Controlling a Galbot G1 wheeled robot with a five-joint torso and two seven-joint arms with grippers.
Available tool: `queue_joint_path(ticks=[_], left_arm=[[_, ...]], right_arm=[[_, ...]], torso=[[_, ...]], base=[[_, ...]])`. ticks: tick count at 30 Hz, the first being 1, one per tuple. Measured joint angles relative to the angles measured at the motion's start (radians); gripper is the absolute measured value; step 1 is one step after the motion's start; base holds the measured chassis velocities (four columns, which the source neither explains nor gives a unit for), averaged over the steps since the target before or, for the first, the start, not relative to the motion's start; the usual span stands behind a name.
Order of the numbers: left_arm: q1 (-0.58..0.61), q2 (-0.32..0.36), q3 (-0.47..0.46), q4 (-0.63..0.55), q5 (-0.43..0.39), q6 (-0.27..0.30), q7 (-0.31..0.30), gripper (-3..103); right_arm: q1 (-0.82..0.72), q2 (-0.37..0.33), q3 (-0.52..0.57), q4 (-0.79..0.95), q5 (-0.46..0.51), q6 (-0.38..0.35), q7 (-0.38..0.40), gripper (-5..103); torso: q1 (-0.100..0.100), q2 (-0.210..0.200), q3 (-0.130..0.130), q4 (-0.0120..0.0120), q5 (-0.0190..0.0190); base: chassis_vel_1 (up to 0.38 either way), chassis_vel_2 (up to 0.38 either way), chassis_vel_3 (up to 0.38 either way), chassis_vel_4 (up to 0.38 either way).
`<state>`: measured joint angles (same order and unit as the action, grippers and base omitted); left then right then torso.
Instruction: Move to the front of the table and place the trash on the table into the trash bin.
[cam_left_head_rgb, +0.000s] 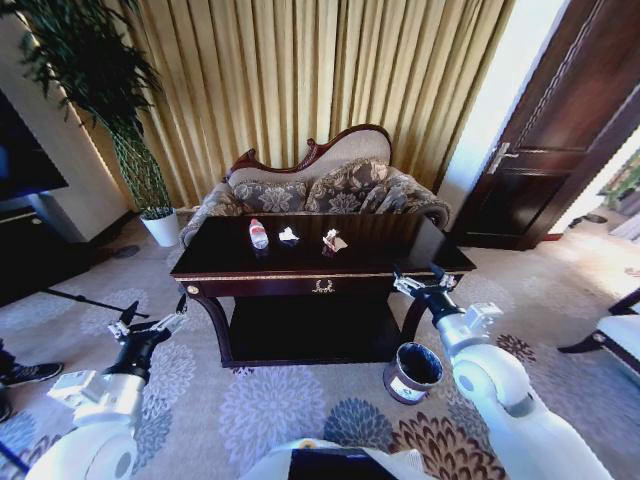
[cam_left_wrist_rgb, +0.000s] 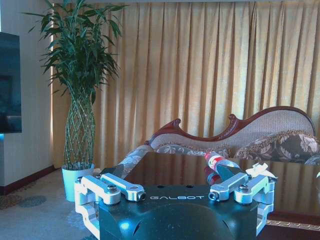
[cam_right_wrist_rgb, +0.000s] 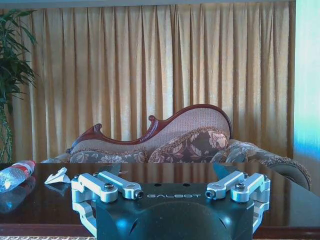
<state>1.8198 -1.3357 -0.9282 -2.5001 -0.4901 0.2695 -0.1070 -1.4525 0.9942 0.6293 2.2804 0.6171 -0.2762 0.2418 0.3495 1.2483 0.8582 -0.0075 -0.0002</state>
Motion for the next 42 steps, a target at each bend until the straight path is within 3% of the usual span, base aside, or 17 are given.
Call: queue_joint_path(ticks=[42], left_arm=[[0.004,-0.010,-0.002,0.000,0.002,-0.003,0.001,100]], right_arm=[[0.004,0.007,-0.005,-0.031,-0.041,0.006,-0.005,100]], torso=[[0.000,0.000,0.000,0.0000,0.0000]], base=[[-0.021,-0.012,0.022,0.010]])
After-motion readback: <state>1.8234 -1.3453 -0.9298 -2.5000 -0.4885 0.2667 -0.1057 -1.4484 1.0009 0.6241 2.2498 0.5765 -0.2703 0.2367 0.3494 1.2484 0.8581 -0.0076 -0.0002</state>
